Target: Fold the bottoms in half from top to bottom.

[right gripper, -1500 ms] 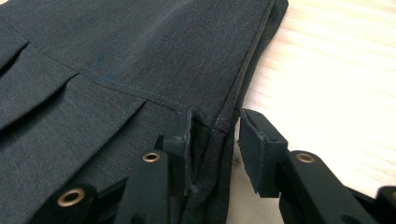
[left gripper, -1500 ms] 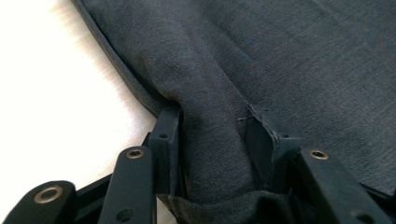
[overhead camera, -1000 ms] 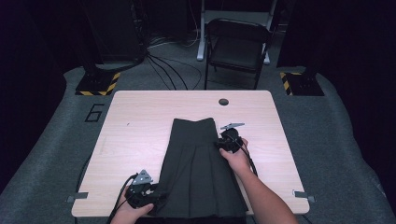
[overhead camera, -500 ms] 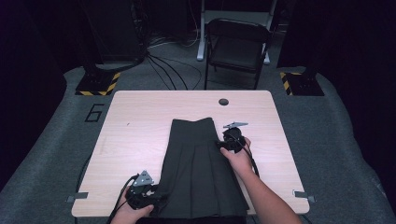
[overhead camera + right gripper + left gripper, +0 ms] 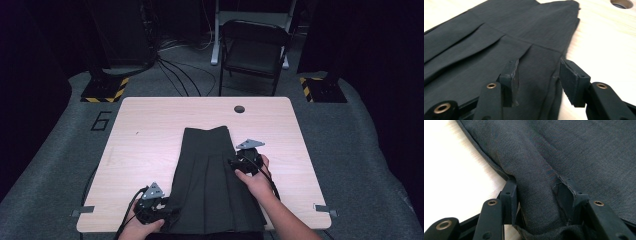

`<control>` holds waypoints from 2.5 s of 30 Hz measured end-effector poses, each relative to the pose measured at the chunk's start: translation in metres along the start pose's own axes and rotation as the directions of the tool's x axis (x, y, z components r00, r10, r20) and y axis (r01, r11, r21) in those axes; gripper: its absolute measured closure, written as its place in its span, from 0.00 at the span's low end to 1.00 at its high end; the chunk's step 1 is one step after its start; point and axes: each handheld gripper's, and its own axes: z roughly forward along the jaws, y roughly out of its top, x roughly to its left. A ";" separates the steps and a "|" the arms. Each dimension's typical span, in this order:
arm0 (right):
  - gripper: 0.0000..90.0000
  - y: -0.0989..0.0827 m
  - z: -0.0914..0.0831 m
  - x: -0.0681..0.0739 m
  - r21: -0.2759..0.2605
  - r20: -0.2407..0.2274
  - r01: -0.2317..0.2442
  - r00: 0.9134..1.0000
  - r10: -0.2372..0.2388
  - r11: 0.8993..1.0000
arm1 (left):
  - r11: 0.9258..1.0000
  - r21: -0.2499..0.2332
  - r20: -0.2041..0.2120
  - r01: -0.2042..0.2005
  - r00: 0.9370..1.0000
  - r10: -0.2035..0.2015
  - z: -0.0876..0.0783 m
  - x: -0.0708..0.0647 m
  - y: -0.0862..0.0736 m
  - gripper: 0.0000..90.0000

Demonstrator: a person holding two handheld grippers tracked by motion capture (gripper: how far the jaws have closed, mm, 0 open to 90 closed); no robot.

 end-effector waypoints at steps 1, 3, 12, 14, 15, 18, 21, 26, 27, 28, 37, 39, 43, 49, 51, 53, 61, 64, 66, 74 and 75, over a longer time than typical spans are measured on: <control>0.55 -0.001 -0.002 0.003 -0.001 -0.006 -0.005 1.000 0.005 1.000 | 1.000 -0.007 -0.005 0.002 1.000 -0.002 0.000 0.000 0.000 0.58; 0.54 -0.003 -0.007 0.008 -0.009 -0.020 -0.001 1.000 0.001 1.000 | 1.000 -0.006 -0.004 0.003 1.000 -0.003 -0.001 0.000 0.001 0.56; 0.52 -0.015 -0.020 0.026 -0.005 -0.099 0.008 0.995 -0.009 1.000 | 0.999 -0.035 0.012 0.014 1.000 -0.014 -0.005 0.005 0.008 0.52; 0.52 -0.019 -0.019 0.030 -0.005 -0.120 -0.001 0.993 0.000 1.000 | 0.999 -0.047 0.015 0.013 1.000 -0.013 -0.006 0.007 0.010 0.51; 0.52 -0.021 -0.018 0.030 -0.003 -0.123 0.013 0.992 -0.013 1.000 | 0.998 -0.055 0.013 0.011 1.000 -0.011 -0.006 0.007 0.011 0.51; 0.53 -0.031 -0.010 0.035 0.037 -0.121 0.031 0.992 -0.026 0.999 | 0.997 -0.071 0.008 0.000 1.000 0.001 -0.007 0.009 0.015 0.51; 0.53 -0.036 -0.005 0.038 0.049 -0.118 0.061 0.991 -0.055 0.997 | 0.997 -0.081 0.014 -0.010 1.000 0.012 -0.008 0.011 0.019 0.50; 0.53 -0.044 -0.004 0.040 0.070 -0.108 0.064 0.993 -0.056 0.996 | 0.996 -0.091 0.013 -0.001 1.000 0.002 -0.005 0.016 0.024 0.50; 0.53 -0.046 -0.003 0.039 0.068 -0.110 0.074 0.992 -0.066 0.995 | 0.995 -0.097 0.007 -0.005 1.000 0.006 -0.004 0.018 0.026 0.50; 0.53 -0.048 -0.002 0.039 0.073 -0.107 0.065 0.993 -0.057 0.995 | 0.994 -0.105 0.004 0.006 1.000 -0.005 -0.003 0.019 0.027 0.49; 0.53 -0.054 -0.008 0.037 0.071 -0.112 0.069 0.992 -0.061 0.995 | 0.993 -0.112 -0.035 -0.030 0.999 0.026 0.004 0.034 0.053 0.48; 0.53 -0.055 -0.011 0.038 0.076 -0.116 0.049 0.992 -0.040 0.996 | 0.993 -0.114 -0.038 -0.021 0.999 0.016 0.006 0.037 0.059 0.48; 0.53 -0.055 -0.016 0.037 0.080 -0.130 0.064 0.990 -0.053 0.995 | 0.993 -0.115 -0.066 -0.020 0.998 0.013 0.013 0.047 0.072 0.47; 0.53 -0.058 -0.015 0.036 0.085 -0.134 0.074 0.989 -0.063 0.994 | 0.994 -0.109 -0.094 0.009 0.995 -0.019 0.027 0.065 0.088 0.48; 0.53 -0.058 -0.015 0.037 0.095 -0.132 0.071 0.990 -0.058 0.993 | 0.993 -0.116 -0.089 0.035 0.995 -0.046 0.031 0.070 0.093 0.48; 0.53 -0.059 -0.014 0.038 0.091 -0.127 0.074 0.990 -0.062 0.993 | 0.991 -0.124 -0.086 0.046 0.995 -0.057 0.034 0.074 0.098 0.48; 0.54 -0.063 -0.012 0.039 0.084 -0.123 0.105 0.988 -0.094 0.991 | 0.987 -0.147 -0.114 0.069 0.990 -0.086 0.044 0.090 0.121 0.49; 0.54 -0.064 -0.013 0.038 0.085 -0.124 0.110 0.987 -0.099 0.990 | 0.983 -0.158 -0.113 0.090 0.988 -0.109 0.046 0.095 0.128 0.49; 0.54 -0.064 -0.013 0.039 0.080 -0.122 0.111 0.987 -0.100 0.991 | 0.984 -0.153 -0.117 0.087 0.988 -0.105 0.047 0.099 0.132 0.50; 0.54 -0.066 -0.013 0.039 0.068 -0.121 0.096 0.989 -0.087 0.993 | 0.981 -0.166 -0.174 0.103 0.976 -0.132 0.059 0.116 0.144 0.52; 0.54 -0.066 -0.013 0.038 0.068 -0.121 0.096 0.989 -0.087 0.993 | 0.980 -0.161 -0.167 0.120 0.975 -0.147 0.061 0.119 0.145 0.54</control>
